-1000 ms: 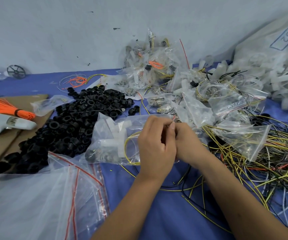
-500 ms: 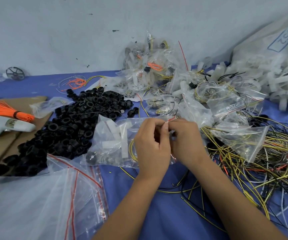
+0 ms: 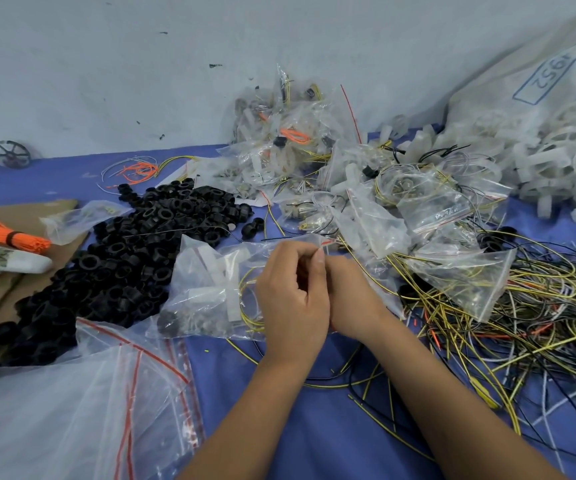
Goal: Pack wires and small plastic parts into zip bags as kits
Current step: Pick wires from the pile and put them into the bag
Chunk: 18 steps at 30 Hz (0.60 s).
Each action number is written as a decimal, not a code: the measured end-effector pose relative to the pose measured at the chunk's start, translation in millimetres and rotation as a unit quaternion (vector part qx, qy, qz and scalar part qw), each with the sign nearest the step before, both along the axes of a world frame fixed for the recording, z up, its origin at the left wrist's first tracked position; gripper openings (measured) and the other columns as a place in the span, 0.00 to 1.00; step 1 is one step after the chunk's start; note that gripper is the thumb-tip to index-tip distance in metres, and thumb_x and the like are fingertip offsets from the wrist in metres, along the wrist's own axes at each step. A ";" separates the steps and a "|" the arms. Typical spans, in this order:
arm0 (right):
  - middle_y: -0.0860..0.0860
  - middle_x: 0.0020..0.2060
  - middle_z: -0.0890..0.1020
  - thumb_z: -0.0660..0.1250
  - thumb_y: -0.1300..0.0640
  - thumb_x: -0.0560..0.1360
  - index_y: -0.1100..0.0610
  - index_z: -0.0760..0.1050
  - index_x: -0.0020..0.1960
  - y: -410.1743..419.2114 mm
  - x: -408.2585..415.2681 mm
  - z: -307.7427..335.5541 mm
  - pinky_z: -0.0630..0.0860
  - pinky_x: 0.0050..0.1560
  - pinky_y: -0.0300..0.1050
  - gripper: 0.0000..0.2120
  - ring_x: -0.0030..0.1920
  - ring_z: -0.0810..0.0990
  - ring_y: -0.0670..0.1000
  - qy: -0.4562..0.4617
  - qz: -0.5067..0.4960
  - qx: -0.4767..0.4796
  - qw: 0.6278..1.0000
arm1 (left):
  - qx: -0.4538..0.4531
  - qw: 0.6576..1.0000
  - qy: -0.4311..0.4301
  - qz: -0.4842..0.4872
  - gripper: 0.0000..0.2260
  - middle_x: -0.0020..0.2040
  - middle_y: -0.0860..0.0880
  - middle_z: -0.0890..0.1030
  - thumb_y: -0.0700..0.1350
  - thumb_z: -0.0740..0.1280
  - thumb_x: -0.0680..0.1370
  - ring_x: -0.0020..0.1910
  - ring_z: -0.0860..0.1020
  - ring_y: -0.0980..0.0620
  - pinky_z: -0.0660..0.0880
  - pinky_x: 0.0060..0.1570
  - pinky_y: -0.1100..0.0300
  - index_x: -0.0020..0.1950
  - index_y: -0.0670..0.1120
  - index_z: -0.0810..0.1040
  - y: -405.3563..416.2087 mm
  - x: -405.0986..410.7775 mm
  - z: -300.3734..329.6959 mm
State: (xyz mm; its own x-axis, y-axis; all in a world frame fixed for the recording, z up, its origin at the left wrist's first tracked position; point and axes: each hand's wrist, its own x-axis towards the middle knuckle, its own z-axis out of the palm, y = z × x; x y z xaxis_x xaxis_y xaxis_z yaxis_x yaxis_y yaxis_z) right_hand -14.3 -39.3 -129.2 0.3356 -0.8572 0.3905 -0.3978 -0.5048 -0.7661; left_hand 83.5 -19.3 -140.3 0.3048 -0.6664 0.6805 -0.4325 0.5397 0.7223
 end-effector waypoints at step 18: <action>0.47 0.30 0.84 0.69 0.66 0.73 0.52 0.82 0.38 -8.5 2.0 -4.8 0.74 0.29 0.39 0.11 0.29 0.81 0.42 -0.009 -0.077 0.068 0.995 | 0.059 0.996 0.070 -0.020 0.05 0.39 0.52 0.81 0.39 0.68 0.80 0.39 0.80 0.51 0.77 0.41 0.56 0.45 0.45 0.78 -3.6 1.9 -2.8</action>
State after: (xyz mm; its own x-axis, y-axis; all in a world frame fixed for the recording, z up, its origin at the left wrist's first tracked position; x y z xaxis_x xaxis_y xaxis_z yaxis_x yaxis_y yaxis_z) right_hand -12.3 -47.8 -134.0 0.1899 -0.9432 0.2725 -0.4491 -0.3302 -0.8302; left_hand 85.4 -22.9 -143.1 0.3622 -0.7530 0.5494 -0.3035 0.4621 0.8333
